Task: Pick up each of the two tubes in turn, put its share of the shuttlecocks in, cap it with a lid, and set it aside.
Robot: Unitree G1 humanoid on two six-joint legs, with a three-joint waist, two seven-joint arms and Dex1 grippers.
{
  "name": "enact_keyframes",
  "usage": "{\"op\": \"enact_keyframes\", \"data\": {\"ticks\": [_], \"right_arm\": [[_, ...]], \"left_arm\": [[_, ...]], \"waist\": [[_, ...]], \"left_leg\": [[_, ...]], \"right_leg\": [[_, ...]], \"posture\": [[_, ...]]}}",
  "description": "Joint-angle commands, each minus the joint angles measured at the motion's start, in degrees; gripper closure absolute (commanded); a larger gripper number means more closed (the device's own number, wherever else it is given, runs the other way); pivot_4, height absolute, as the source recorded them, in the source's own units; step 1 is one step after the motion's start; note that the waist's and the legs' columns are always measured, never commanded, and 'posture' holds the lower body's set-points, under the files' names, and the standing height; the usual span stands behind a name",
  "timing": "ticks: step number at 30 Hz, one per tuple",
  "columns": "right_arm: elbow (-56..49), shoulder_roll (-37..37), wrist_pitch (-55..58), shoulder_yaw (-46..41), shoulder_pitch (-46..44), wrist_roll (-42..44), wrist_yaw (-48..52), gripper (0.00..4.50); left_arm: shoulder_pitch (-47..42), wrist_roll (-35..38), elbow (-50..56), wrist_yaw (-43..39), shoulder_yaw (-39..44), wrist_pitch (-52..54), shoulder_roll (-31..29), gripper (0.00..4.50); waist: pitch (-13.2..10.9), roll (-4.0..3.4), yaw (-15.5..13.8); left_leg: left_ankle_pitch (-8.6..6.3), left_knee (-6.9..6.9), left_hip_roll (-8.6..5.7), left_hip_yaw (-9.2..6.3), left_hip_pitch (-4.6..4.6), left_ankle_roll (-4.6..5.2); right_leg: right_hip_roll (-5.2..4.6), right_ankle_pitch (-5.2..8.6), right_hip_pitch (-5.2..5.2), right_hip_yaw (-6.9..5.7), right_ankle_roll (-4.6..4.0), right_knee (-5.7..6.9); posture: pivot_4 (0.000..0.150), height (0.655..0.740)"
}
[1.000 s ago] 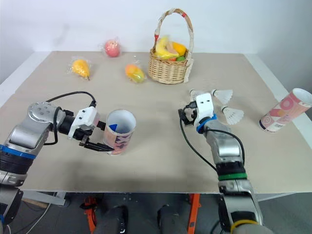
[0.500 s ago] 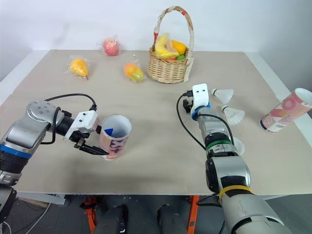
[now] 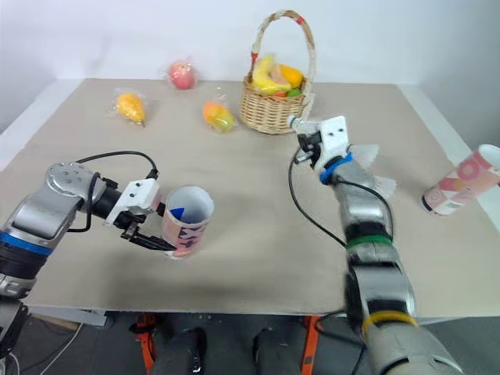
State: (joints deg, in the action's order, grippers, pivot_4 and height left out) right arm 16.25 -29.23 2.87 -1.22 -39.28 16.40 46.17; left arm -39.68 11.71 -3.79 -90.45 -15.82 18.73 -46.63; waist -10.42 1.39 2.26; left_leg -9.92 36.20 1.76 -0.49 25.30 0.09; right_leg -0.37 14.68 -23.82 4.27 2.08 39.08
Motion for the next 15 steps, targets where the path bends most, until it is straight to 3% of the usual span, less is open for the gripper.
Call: {"op": "enact_keyframes", "data": {"ticks": [1,5,11,15], "right_arm": [[-20.54,-5.95,6.74,1.03,2.36,8.12,9.43,4.44],[-33.80,-13.53,13.03,3.97,0.88,12.32,18.13,4.44],[-35.49,-15.13,11.98,7.78,-4.60,10.36,24.30,4.44],[-34.28,-16.49,6.72,13.26,-5.91,2.17,27.79,4.44]], "left_arm": [[-0.74,0.31,0.23,-0.71,-0.40,-0.23,0.19,1.33],[-1.78,-0.28,-1.19,-1.29,-1.07,-0.47,0.76,1.33],[-2.95,-0.22,-2.96,-1.96,-1.62,-0.77,1.63,1.33],[-3.21,-0.54,-3.61,-2.01,-1.65,-1.09,1.83,1.33]], "waist": [[0.00,-0.03,0.31],[-0.06,-0.13,0.38],[-0.06,-0.12,0.33],[-0.06,-0.12,0.29]], "left_leg": [[0.00,0.02,0.01,0.03,-0.03,0.00],[0.00,0.13,0.06,0.05,-0.08,0.00],[0.08,0.27,0.30,0.08,-0.43,0.04],[0.09,0.31,0.29,0.12,-0.39,0.03]], "right_leg": [[0.01,-0.01,0.01,0.03,0.00,0.01],[0.08,0.02,0.04,0.04,0.07,0.04],[0.22,0.05,0.34,-0.05,0.07,0.03],[0.20,0.01,0.33,-0.04,0.23,0.02]], "posture": [[0.150,0.7400],[0.150,0.7400],[0.150,0.7400],[0.150,0.7400]]}}
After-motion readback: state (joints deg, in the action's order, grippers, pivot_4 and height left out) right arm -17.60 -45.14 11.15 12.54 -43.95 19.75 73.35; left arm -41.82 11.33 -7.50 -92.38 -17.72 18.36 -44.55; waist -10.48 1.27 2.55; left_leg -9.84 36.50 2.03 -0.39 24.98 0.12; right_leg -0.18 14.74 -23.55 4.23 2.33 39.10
